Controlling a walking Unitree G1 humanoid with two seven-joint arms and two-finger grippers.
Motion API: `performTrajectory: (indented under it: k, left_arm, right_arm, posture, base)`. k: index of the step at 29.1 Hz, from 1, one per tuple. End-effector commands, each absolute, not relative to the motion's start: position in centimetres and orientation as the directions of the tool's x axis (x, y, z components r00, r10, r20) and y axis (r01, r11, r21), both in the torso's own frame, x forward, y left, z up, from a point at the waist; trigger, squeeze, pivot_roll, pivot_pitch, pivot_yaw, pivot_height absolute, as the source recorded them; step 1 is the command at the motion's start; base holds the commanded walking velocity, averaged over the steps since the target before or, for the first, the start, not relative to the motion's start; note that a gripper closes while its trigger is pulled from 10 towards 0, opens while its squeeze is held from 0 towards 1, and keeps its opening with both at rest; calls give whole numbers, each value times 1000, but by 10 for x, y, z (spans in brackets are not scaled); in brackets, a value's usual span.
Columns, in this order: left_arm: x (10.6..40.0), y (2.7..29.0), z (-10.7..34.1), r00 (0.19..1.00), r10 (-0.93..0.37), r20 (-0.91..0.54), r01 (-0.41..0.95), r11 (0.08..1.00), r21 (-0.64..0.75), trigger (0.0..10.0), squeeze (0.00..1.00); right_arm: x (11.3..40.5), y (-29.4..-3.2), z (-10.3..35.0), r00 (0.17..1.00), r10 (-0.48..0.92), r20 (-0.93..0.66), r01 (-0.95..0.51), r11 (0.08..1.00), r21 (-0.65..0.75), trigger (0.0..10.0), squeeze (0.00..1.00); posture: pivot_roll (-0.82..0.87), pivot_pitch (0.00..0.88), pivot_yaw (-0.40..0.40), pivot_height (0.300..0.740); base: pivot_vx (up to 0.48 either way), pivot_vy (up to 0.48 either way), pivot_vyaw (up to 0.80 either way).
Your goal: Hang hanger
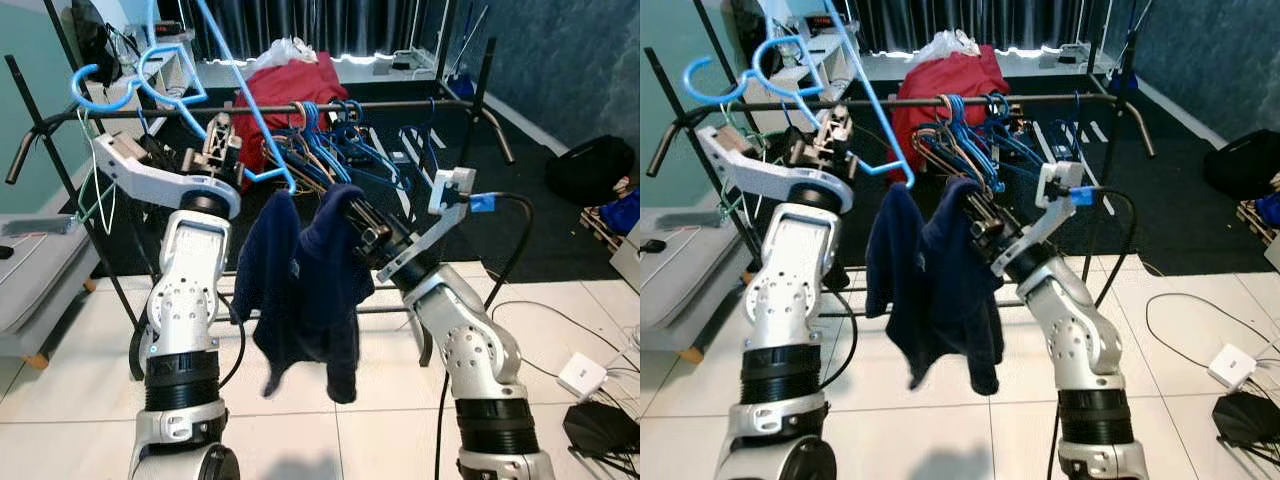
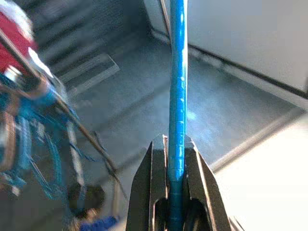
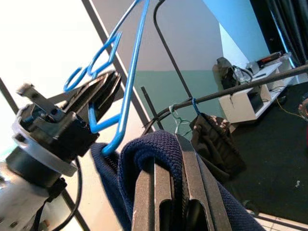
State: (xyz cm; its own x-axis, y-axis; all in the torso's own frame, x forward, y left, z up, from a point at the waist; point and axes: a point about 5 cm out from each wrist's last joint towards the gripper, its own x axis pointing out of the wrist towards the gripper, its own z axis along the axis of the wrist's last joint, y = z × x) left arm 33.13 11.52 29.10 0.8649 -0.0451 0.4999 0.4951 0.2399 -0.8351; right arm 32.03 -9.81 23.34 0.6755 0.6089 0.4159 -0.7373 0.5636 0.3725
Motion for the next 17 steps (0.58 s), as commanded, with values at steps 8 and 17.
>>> performTrajectory:
  k: [8, 17]
  left_arm:
    - [298, 29, 300, 809, -178, 560, 510, -261, -820, 10000, 0]
    - [292, 14, 299, 808, -191, 557, 495, -293, -818, 10000, 0]
  right_arm:
    - [322, -97, 238, 668, 602, 438, -744, 553, 375, 0, 0]
    - [323, -94, 240, 657, 607, 447, -754, 540, 375, 0, 0]
  posture:
    - [-21, 14, 28, 735]
    - [-25, 11, 30, 735]
  base:
    - [0, 0, 0]
    - [0, 0, 0]
